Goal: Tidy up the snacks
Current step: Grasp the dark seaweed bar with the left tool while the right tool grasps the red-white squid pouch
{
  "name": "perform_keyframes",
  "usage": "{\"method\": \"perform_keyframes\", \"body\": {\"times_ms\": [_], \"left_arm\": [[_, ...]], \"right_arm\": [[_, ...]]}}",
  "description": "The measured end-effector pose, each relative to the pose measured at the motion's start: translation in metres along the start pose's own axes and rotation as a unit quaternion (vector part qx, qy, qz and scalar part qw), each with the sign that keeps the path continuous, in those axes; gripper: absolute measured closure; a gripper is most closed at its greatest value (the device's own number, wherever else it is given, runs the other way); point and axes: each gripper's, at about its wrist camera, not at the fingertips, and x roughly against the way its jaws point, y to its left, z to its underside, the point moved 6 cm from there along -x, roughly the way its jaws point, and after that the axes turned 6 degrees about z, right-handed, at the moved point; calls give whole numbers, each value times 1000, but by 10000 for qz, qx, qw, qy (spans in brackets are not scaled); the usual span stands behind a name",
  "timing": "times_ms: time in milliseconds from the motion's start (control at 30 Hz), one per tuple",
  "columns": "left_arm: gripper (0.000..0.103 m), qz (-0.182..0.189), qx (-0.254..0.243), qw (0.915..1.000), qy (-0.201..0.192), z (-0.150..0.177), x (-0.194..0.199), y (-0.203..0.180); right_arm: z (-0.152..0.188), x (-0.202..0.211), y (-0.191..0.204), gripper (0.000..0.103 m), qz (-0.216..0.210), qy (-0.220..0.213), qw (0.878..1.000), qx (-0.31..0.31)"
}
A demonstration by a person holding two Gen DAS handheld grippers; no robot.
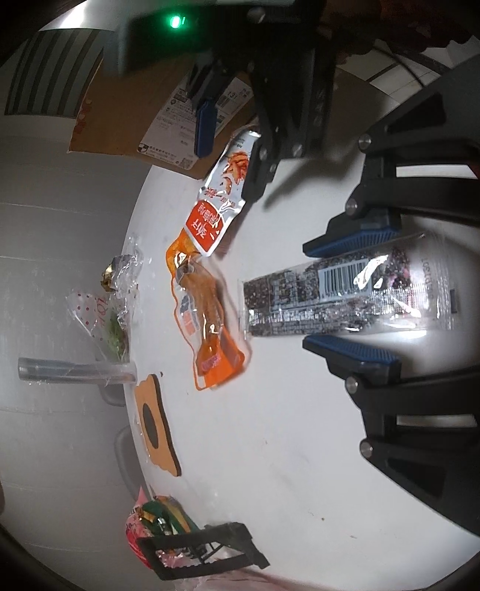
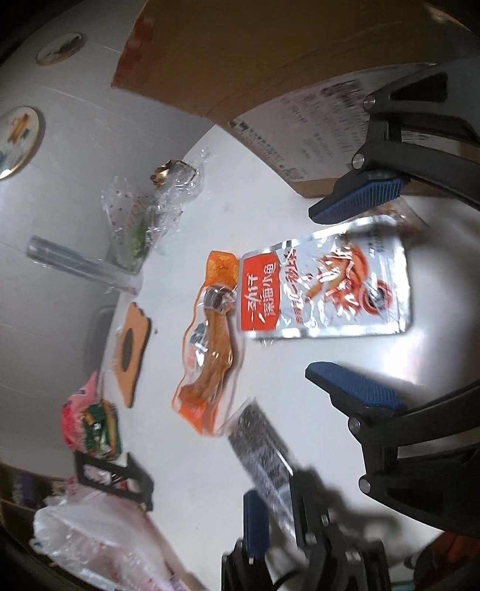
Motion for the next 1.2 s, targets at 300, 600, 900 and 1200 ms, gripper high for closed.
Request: {"method": "perform_keyframes", "body": {"times_ms": [300, 600, 900, 1200], "left_arm": [[63, 87, 18, 10000, -3, -4, -4, 0], [63, 103, 116, 9999, -37, -4, -3, 2], [63, 140, 123, 9998, -35, -4, -1, 3], [63, 119, 138, 9998, -53, -3, -1, 4]], "right_arm": [[-6, -22, -1, 28, -202, 293, 9994, 34], [-5, -6, -3, 39, -528, 97, 9982, -277], [5, 23, 16, 85, -1091, 12, 9937, -240], [-2, -6, -4, 38, -709, 174, 9968, -325]]}}
